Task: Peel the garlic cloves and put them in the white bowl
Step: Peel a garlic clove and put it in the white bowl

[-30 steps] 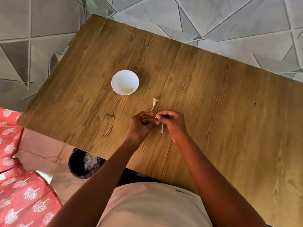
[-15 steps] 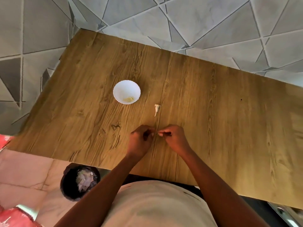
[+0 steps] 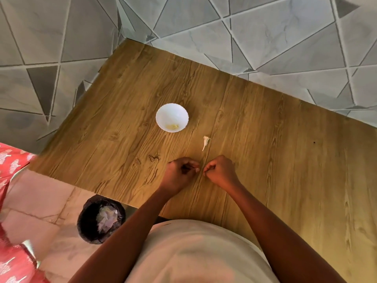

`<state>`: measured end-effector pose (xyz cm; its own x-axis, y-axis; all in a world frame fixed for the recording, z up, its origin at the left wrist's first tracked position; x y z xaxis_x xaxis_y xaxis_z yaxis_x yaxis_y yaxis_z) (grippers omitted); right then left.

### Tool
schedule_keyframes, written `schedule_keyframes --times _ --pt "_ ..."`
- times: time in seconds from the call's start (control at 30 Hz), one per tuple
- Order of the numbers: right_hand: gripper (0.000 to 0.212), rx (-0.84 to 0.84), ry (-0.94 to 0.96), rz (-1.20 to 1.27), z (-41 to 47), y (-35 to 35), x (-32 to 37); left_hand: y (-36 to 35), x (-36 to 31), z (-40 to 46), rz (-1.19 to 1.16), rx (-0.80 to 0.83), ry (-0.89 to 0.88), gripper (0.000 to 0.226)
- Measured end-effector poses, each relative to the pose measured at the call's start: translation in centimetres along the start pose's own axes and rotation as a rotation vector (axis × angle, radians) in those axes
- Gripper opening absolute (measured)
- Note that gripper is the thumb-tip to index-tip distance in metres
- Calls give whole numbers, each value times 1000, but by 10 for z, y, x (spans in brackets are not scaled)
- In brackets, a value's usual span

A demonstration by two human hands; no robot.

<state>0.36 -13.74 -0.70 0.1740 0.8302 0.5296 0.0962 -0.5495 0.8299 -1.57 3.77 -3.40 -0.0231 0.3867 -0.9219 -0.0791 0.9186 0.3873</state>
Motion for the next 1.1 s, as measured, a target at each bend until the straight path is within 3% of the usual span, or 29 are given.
schedule_keyframes --times 0.2,0.43,0.6,1.1 --pt "10 11 81 -112 2 -8 6 -3 -6 -6 44 -22 2 18" --pt "7 21 -114 401 -13 8 -14 -7 -9 -13 75 -39 -19 17" --pt "9 -6 -125 527 -17 11 -14 -9 -12 -13 102 -12 -35 10" --pt "5 11 -72 387 -21 6 -11 -13 -9 -10 80 1 -116 12"
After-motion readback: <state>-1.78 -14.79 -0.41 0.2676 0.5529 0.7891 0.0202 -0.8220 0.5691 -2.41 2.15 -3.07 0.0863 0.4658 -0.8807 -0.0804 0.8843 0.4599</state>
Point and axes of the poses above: each hand's wrist, its own z-axis towards the middle knuckle, its own y-axis out of the back of the hand, x = y × z, the point moved 2 cm from there along z, towards the middle knuckle, and after that the axes turned 14 degrees about -x, right-handed, at the moved point
